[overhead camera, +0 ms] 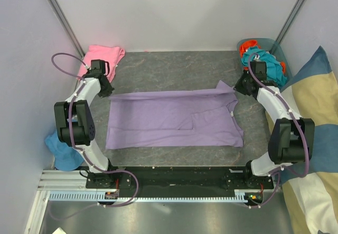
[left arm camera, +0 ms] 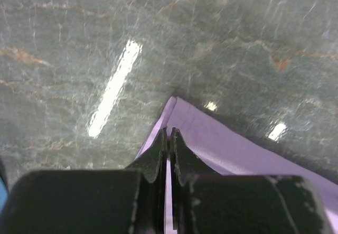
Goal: Fold and stack the t-shirts
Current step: Fold the other side of the tshirt into a rectangle
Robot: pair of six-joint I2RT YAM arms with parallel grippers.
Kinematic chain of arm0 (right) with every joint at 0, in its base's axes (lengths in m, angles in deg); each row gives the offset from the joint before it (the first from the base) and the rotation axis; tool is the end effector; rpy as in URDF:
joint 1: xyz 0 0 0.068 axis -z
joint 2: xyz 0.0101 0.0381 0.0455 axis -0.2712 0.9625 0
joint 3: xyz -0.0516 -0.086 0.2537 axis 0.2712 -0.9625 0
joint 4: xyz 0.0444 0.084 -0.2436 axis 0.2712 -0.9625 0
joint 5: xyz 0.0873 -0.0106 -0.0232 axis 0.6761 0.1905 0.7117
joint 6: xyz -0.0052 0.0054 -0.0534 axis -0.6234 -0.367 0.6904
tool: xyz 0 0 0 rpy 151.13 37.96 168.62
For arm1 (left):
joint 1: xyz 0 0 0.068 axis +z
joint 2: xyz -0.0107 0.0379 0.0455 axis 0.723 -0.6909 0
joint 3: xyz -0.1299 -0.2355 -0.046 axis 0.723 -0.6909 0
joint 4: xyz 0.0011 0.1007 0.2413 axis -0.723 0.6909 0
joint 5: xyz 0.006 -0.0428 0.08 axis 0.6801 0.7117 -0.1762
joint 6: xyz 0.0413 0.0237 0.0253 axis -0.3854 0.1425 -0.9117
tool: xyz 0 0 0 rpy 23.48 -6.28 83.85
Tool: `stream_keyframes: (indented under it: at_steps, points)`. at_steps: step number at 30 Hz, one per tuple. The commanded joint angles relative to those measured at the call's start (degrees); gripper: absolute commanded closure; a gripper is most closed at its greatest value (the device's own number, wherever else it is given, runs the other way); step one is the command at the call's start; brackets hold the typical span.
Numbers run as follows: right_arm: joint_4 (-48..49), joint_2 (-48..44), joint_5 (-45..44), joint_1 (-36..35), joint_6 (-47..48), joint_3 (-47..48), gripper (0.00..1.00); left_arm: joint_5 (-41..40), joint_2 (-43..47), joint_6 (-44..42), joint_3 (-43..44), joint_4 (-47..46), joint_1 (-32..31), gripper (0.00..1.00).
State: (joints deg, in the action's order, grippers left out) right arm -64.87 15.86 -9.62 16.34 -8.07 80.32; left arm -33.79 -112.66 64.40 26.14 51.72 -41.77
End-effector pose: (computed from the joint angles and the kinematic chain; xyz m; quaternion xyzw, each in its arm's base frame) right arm 0.3447 -0.0029 0.2540 0.2369 0.8931 0.1032 0.3683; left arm 0.3784 0.0371 0.2196 -0.2591 0.9219 0.0514 0.2833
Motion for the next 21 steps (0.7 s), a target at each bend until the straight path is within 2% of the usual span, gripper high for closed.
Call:
stream_keyframes:
  at_steps: [1,21]
  points:
    - [-2.4,-6.4,-3.9,0.2,-0.6,-2.1,1.0,-3.3,4.4,1.4,-2.6,1.5,0.8,0.98]
    - [-8.3,-20.6,1.0,0.2,-2.5,-18.9,1.0,-3.1,12.5,6.9,-14.0,4.3,1.0,0.98]
